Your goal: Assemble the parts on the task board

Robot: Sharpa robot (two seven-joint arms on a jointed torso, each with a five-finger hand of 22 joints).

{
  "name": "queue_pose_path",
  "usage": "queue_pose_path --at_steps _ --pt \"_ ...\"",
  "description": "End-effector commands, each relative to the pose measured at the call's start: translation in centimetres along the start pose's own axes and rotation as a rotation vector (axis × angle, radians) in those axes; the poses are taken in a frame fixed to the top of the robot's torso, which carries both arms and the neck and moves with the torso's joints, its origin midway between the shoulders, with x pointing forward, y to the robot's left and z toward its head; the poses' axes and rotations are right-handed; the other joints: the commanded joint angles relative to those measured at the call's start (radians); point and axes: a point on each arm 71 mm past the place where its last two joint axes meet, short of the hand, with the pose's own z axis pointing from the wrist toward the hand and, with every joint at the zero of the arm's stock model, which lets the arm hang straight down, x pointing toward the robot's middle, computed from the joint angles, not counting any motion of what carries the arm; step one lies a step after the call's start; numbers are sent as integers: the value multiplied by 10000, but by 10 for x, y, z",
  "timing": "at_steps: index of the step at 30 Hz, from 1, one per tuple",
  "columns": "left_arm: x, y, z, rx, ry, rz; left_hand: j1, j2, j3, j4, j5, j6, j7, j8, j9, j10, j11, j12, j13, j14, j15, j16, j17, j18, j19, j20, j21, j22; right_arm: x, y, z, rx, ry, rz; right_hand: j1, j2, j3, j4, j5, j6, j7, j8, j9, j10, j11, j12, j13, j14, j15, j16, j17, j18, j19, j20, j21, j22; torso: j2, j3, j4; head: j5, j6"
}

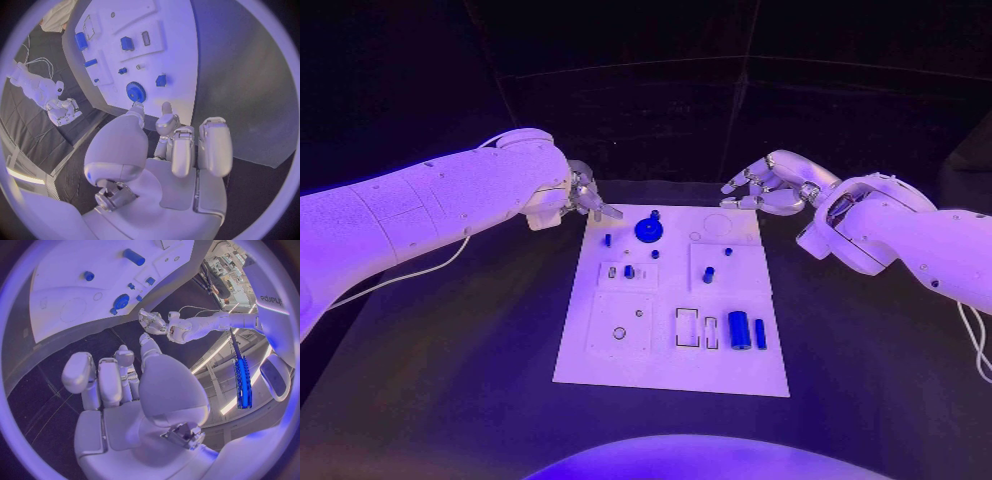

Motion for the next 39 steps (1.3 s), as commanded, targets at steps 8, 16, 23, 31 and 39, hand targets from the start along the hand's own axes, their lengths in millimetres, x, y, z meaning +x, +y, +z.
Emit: queue_pose_path --at_steps 8,16,23,31,39 --pt "9 -4 11 -82 535 514 13 91 -70 2 17 61 -9 -46 -27 13 -13 57 36 1054 48 32 2634 -61 202 62 9 39 0 2 2 -119 15 42 -53 68 -65 -8 55 -50 23 42 -8 -65 -25 -44 -4 279 -38 -49 -8 203 -69 26 -36 -12 -8 4 9 20 -27" --pt "15 -2 15 -217 777 669 85 162 -108 -20 18 121 -23 -31 -69 19 -24 71 44 1054 40 32 2634 -63 205 57 16 53 0 3 2 -128 26 46 -45 78 -64 -9 59 -52 23 43 -8 -65 -25 -43 -4 280 -38 -48 -4 202 -68 26 -37 -10 -11 4 13 28 -43" --pt "19 -1 17 -295 939 762 154 206 -131 -47 18 156 -31 -23 -100 25 -31 82 53 1054 35 32 2634 -65 208 53 23 65 0 3 2 -129 33 47 -45 78 -64 -9 59 -52 23 43 -8 -65 -25 -43 -4 280 -38 -48 -4 202 -68 26 -37 -10 -16 9 15 36 -49" --pt "23 -3 18 -218 1050 840 237 267 -157 -79 21 213 -46 1 -132 45 -42 111 83 1054 26 32 2634 -63 206 47 19 63 1 3 2 -134 40 49 -45 78 -64 -9 59 -52 23 43 -8 -65 -25 -43 -4 280 -38 -48 -4 202 -68 26 -37 -10 -17 9 23 33 -52" --pt "26 -4 18 -189 1175 930 382 351 -174 -149 20 279 -67 38 -169 59 -61 129 96 1054 12 32 2634 -63 206 35 20 70 1 3 3 -139 49 51 -31 89 -62 -13 64 -53 22 45 -8 -66 -26 -44 -6 279 -39 -54 -7 201 -65 26 -36 -4 -16 9 20 40 -58"
